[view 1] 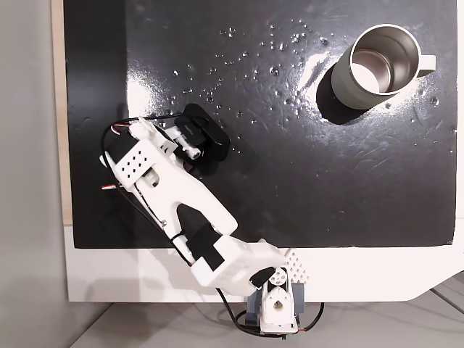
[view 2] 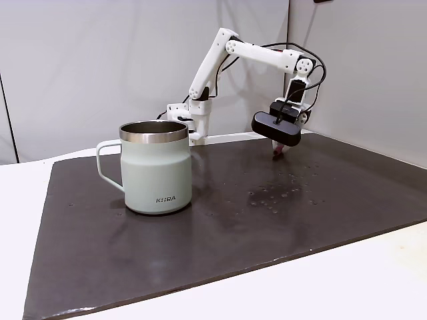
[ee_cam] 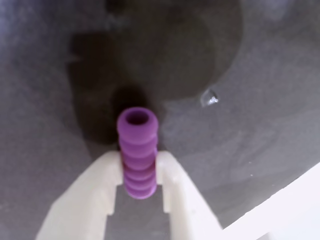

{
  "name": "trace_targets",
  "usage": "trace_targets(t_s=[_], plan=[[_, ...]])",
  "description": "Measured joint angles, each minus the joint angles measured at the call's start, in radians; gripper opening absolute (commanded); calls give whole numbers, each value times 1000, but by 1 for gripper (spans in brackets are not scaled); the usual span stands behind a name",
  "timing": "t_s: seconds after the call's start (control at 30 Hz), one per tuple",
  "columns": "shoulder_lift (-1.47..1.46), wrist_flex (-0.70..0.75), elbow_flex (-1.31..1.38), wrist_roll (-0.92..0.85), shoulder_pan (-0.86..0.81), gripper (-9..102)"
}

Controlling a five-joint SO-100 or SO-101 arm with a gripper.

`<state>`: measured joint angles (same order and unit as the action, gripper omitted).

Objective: Grasp a pengrip and put it in the cup.

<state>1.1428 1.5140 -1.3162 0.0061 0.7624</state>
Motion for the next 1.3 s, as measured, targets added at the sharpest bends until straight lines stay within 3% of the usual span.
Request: trace_targets(t_s=[0.33,0.57,0.8,1.3], plan=[[87,28,-3,-6,-9,0],[241,146,-3,-46,-169,0],[368,258,40,-247,-379,0],[727,279,-193,-729,-813,0]])
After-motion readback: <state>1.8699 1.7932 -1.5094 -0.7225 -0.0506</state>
